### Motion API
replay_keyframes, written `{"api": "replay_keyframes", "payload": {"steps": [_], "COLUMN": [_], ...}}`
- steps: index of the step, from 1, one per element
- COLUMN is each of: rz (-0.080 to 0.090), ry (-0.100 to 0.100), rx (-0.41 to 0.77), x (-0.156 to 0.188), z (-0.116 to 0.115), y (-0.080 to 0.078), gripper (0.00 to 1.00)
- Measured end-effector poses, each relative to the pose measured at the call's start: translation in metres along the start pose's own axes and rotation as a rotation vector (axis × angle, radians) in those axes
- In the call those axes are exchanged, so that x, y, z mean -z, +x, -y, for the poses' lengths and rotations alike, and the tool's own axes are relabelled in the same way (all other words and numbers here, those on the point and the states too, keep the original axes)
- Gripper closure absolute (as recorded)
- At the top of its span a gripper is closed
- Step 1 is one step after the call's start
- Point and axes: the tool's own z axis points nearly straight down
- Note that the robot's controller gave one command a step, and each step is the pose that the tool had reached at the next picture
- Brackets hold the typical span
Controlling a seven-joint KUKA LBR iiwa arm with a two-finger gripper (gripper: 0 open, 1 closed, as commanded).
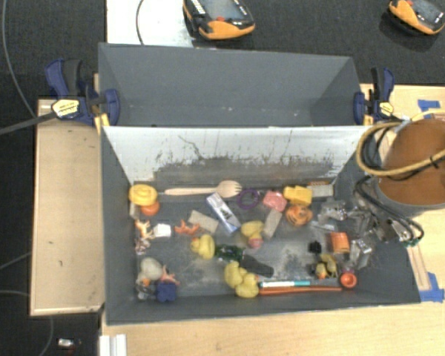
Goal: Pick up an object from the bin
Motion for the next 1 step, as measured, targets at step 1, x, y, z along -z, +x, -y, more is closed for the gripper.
{"api": "replay_keyframes", "payload": {"steps": [1], "rz": [0.007], "ry": [0.003], "rx": [0.283], "x": [0.0036], "z": [0.0186], "y": [-0.0343], "gripper": [0.0]}}
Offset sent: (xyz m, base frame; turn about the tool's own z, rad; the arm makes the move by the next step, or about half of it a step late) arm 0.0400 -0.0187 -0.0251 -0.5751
